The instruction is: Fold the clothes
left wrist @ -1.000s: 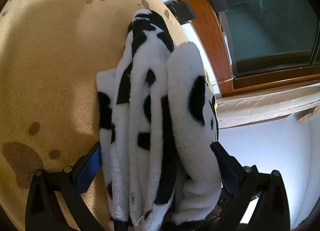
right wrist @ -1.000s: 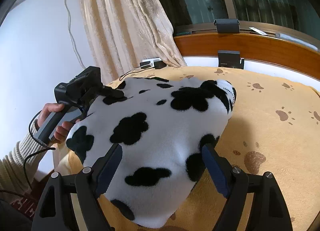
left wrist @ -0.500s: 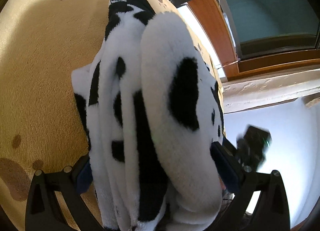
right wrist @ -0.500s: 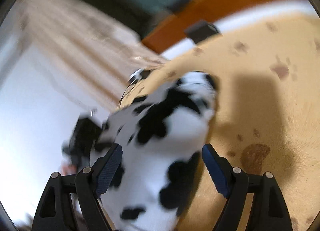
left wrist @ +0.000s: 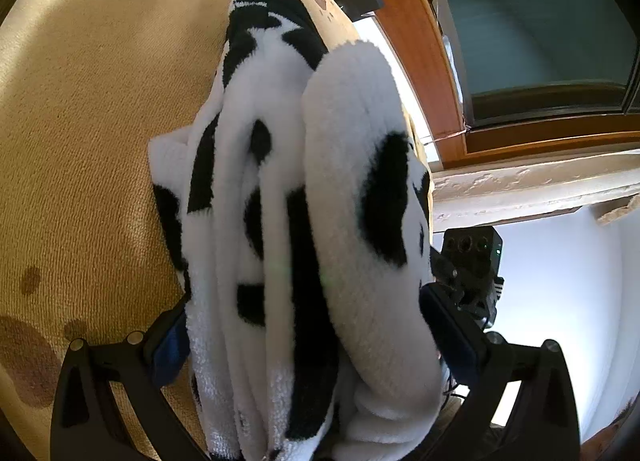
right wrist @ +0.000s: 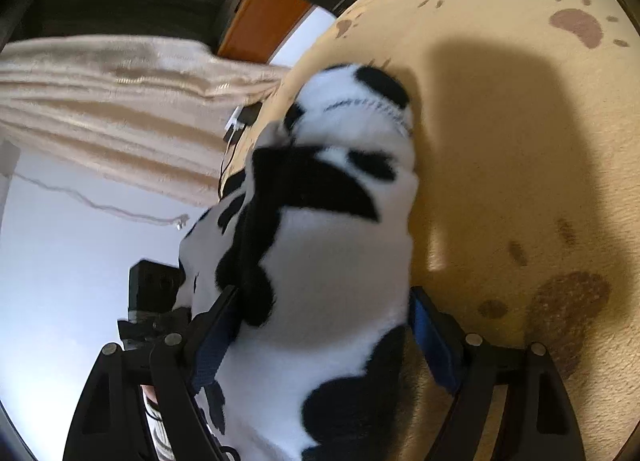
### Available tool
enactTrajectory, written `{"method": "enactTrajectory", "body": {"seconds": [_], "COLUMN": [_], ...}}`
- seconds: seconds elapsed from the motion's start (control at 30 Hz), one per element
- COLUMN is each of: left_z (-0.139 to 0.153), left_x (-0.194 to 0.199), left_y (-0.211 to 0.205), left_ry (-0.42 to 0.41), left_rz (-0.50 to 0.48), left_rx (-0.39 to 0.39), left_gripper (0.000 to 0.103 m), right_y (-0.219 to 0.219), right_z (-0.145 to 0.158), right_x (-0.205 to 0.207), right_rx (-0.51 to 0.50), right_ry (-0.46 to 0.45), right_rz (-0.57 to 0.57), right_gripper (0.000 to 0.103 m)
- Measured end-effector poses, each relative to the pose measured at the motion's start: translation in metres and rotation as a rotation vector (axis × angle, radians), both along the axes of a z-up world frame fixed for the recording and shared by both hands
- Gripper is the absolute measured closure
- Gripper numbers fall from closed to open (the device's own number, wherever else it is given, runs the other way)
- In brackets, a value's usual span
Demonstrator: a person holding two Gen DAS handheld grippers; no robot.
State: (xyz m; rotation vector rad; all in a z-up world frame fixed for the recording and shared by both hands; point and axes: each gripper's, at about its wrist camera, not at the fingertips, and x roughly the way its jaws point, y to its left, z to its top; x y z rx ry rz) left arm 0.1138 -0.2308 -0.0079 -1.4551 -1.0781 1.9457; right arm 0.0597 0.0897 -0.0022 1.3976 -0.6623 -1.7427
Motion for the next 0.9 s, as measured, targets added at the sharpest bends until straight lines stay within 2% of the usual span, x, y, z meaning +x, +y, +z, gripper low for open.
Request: {"method": "enactTrajectory", "body": {"seconds": [0.07, 0.13, 0.33, 0.5, 0.53, 0.6, 0.63, 0.67, 0.73, 0.77, 0.8, 0.9], "left_z": [0.003, 0.007, 0.015, 0.015, 0.016, 0.016, 0.018, 0.018, 0.015, 0.016, 0.018, 0.023], "left_x": [0.0, 0.001, 0.007, 0.011, 0.012, 0.011, 0.012, 0.014, 0.021, 0.024, 0.027, 0.034], "left_y": [0.003, 0.008, 0.017, 0.011, 0.011, 0.014, 0.016, 0.023, 0.036, 0.036, 0.034, 0.03], "left_ry": [-0.002, 0.001, 0.031, 0.041, 0.045, 0.058, 0.069, 0.081, 0.098, 0.103, 0.11, 0.143], "left_rz": [-0.002, -0.007, -0.013, -0.015, -0.014, -0.011, -0.014, -0.016, -0.009, 0.001, 0.013, 0.05], "left_rx": [-0.017, -0.046, -0.105, -0.099, -0.1, -0.112, -0.128, -0.149, -0.179, -0.178, -0.165, -0.115], "left_gripper": [0.0, 0.0, 0.0, 0.0, 0.0, 0.0, 0.0, 0.001, 0.007, 0.018, 0.024, 0.032], "right_y": [-0.01, -0.021, -0.029, -0.02, -0.021, -0.021, -0.021, -0.022, -0.024, -0.026, -0.027, -0.031], "right_z": [0.002, 0.004, 0.01, 0.009, 0.009, 0.008, 0.006, 0.005, 0.01, 0.014, 0.017, 0.037], "right_x": [0.005, 0.011, 0.025, 0.017, 0.017, 0.018, 0.019, 0.019, 0.022, 0.024, 0.026, 0.031], "right_rx": [0.015, 0.034, 0.089, 0.034, 0.034, 0.033, 0.019, 0.007, -0.009, -0.015, -0.022, -0.071], "right_ry": [0.034, 0.075, 0.197, 0.128, 0.12, 0.113, 0.101, 0.098, 0.13, 0.149, 0.168, 0.22], "right_rz": [0.058, 0.105, 0.108, 0.081, 0.075, 0.063, 0.065, 0.062, 0.062, 0.064, 0.067, 0.086], "right_gripper": [0.001, 0.0, 0.0, 0.0, 0.002, 0.021, 0.036, 0.04, 0.047, 0.049, 0.05, 0.053]}}
